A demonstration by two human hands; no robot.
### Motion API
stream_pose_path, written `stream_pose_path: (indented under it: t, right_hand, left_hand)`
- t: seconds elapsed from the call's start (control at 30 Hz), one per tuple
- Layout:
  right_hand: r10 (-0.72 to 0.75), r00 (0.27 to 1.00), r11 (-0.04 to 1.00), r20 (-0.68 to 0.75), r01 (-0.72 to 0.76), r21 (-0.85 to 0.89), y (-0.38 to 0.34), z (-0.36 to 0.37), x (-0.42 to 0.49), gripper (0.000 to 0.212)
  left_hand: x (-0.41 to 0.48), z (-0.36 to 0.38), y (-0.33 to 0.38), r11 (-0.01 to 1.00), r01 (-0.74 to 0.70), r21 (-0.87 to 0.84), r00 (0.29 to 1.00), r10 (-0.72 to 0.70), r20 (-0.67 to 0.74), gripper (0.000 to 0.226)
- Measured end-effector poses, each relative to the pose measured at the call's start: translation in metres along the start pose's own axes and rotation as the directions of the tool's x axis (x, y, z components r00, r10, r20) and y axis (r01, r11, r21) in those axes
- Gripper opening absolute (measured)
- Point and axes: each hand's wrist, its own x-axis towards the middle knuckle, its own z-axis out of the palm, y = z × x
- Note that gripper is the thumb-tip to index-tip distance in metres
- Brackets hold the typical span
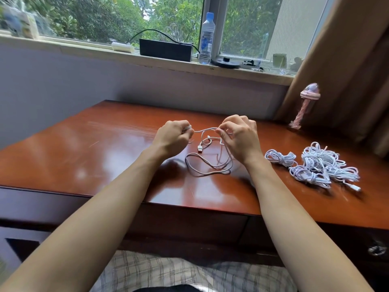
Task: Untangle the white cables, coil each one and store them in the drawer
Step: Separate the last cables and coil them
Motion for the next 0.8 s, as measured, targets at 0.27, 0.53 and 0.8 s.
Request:
stream_pose_path:
  t: [0.27,0.53,0.8]
  right_hand:
    - [0.127,0.985,0.988,0.119,-0.116,-0.098,0.008,0.006,0.000,0.022]
    - [0.160,0.977,0.987,0.138,-0.159,-0.019,0.006,0.010,-0.001,0.016]
    - [0.029,0.999,0.975,0.032,-0.036,0.217,-0.010,0.013,0.000,0.018]
  left_hand:
    - [0.003,-0.001,0.006,0.970,0.069,-0.233,0.983,-0.105,-0.148,0.027]
    - [0.006,-0.001,0.005,0.771,0.161,-0.616,0.958,-0.271,-0.090,0.029]
    - [-0.001,0.001,0.019,0.708,0.134,-0.694,0.982,-0.190,-0.004,0.027]
